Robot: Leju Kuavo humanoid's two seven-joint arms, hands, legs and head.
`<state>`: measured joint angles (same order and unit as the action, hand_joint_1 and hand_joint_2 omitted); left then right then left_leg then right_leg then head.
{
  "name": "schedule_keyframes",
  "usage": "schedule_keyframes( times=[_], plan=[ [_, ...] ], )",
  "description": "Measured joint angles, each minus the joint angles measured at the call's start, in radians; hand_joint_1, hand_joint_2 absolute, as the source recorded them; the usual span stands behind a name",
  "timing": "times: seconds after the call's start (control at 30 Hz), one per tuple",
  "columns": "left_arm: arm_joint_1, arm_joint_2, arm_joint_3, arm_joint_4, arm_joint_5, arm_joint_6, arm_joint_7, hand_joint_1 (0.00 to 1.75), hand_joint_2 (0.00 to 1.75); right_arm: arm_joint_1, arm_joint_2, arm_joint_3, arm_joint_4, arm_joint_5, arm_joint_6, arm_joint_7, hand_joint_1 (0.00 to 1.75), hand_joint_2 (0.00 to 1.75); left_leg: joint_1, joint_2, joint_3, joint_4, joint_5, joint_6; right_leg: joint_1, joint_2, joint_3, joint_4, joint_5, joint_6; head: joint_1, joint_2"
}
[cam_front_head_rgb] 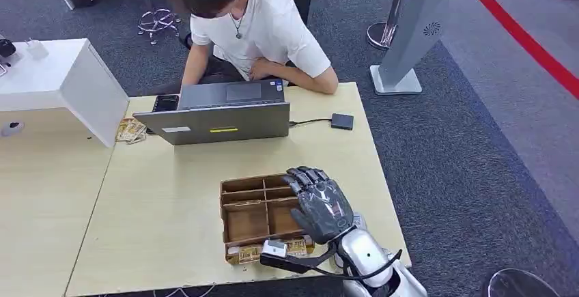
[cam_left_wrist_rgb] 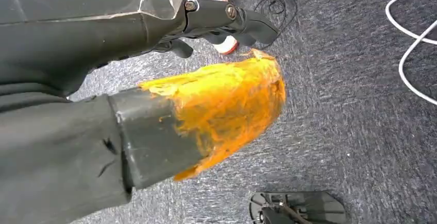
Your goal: Pass the card to the sensor for recognition and then transmit it.
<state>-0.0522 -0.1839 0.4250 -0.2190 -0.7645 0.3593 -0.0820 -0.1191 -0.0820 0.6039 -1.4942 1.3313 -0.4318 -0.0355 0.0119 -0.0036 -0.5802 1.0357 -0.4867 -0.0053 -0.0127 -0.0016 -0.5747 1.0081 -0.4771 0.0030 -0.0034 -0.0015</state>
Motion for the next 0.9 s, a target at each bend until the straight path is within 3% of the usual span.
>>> schedule_keyframes(
  times=[0.13,0.23,0.27,0.73,0.9],
  plan=[
    [-0.001,0.0,0.0,0.0,-0.004,0.0,0.0,0.0,0.0,0.0,0.0,0.002,0.009,0.002,0.003,0.003,0.7,1.75,0.0,0.0,0.0,0.0,0.0,0.0,0.0,0.0,0.0,0.0,0.0,0.0,0.0,0.0],
    [-0.002,0.0,0.0,0.0,-0.008,0.0,0.0,0.0,0.0,0.0,0.0,0.003,0.014,0.002,0.005,0.004,0.8,1.75,0.0,0.0,0.0,0.0,0.0,0.0,0.0,0.0,0.0,0.0,0.0,0.0,0.0,0.0],
    [-0.002,0.0,0.0,0.0,-0.008,0.0,0.0,0.0,0.0,0.0,0.0,0.003,0.016,0.002,0.005,0.004,0.91,1.75,0.0,0.0,0.0,0.0,0.0,0.0,0.0,0.0,0.0,0.0,0.0,0.0,0.0,0.0],
    [-0.004,-0.002,0.0,0.0,-0.014,-0.001,0.0,0.0,0.0,-0.004,0.001,0.012,0.034,0.003,0.011,0.004,0.96,1.75,0.0,0.0,0.0,0.0,0.0,0.0,0.0,0.0,0.0,0.0,0.0,0.0,0.0,0.0],
    [-0.005,-0.003,0.0,0.0,-0.017,-0.002,0.001,0.0,0.0,-0.014,0.003,0.019,0.045,0.003,0.017,0.008,0.89,1.75,0.0,0.0,0.0,0.0,0.0,0.0,0.0,0.0,0.0,0.0,0.0,0.0,0.0,0.0]
  ],
)
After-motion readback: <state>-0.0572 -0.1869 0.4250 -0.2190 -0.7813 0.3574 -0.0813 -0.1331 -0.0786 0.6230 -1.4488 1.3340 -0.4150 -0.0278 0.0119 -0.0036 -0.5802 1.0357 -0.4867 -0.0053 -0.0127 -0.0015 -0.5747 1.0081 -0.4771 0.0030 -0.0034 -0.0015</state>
